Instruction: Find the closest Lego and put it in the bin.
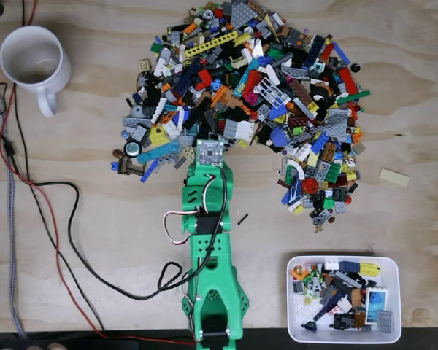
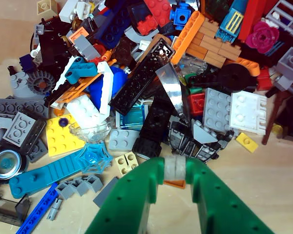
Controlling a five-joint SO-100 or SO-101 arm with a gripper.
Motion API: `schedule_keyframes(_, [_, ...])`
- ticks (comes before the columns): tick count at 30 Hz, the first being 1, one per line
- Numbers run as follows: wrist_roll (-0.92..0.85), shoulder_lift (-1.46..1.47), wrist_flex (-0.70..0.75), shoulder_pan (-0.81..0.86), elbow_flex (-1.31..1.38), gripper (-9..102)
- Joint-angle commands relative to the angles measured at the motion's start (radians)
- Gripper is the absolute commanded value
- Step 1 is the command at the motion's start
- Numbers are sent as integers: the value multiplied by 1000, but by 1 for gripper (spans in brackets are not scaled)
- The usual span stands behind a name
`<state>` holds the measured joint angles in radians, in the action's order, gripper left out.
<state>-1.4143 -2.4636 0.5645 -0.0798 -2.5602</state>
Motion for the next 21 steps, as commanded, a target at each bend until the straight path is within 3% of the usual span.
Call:
schedule_keyframes(1, [-51, 94, -87, 26, 71, 4])
schedule_keyframes(10, [5, 114, -66, 18, 107, 4])
schedule_keyframes(12, [169, 198, 127, 12, 284, 6])
schedule_keyframes(15, [540, 342, 583, -32, 598, 12])
schedule_keyframes(18, [746, 391, 765, -86, 643, 16])
schedule_keyframes(21, [913, 454, 859, -114, 635, 23])
